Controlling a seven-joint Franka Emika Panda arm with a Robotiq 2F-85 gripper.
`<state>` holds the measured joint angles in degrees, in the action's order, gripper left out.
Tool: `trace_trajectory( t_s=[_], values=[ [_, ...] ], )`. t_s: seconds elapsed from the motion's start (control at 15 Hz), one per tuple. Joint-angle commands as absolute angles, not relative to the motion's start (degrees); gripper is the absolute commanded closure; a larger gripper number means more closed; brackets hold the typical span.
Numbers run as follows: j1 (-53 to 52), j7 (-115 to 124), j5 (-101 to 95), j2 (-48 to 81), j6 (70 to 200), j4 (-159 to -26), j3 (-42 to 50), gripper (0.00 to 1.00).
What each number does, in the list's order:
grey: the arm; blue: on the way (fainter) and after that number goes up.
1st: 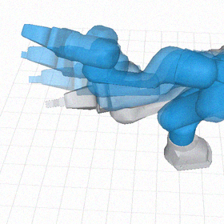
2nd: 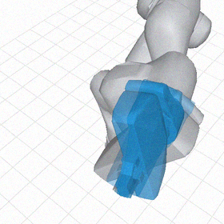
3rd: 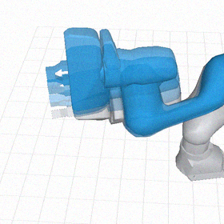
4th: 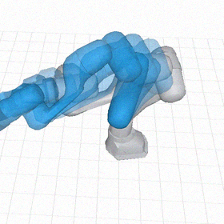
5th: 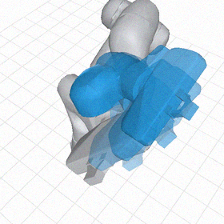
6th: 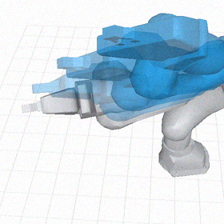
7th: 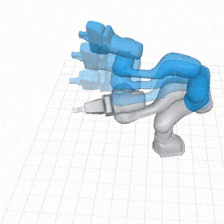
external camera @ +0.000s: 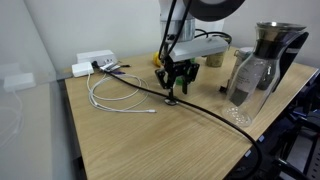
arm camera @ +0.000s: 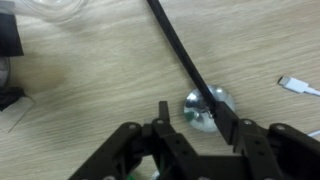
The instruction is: Pick up the silver lid from the left side of the table and place it on top of the clear bottle
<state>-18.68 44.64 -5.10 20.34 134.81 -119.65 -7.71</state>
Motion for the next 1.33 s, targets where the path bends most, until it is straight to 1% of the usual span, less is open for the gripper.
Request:
trace_trajectory(
  t_s=[0.0,0.07,0.13,0.2,0.27,0.4,0.47,0.53,1.27],
  values=[
    [-19.13,44.87,-5.88,21.26,135.94,-119.62,-6.82,0.47],
    [-19.11,44.87,-5.85,21.32,136.00,-119.61,-6.82,0.48],
    [-19.07,44.81,-5.72,21.36,136.02,-119.59,-6.86,0.57],
    [-19.08,44.83,-5.73,21.38,136.08,-119.59,-6.85,0.73],
    [-19.11,44.87,-5.77,21.39,136.25,-119.57,-6.83,0.75],
    [-19.16,44.83,-5.63,21.42,136.68,-119.53,-6.87,0.88],
    [-19.18,44.80,-5.63,21.46,136.96,-119.55,-6.86,0.97],
    [-19.17,44.72,-5.57,21.56,137.34,-119.55,-6.86,1.00],
    [-18.80,44.15,-4.32,20.69,138.12,-120.03,-7.20,0.99]
  ],
)
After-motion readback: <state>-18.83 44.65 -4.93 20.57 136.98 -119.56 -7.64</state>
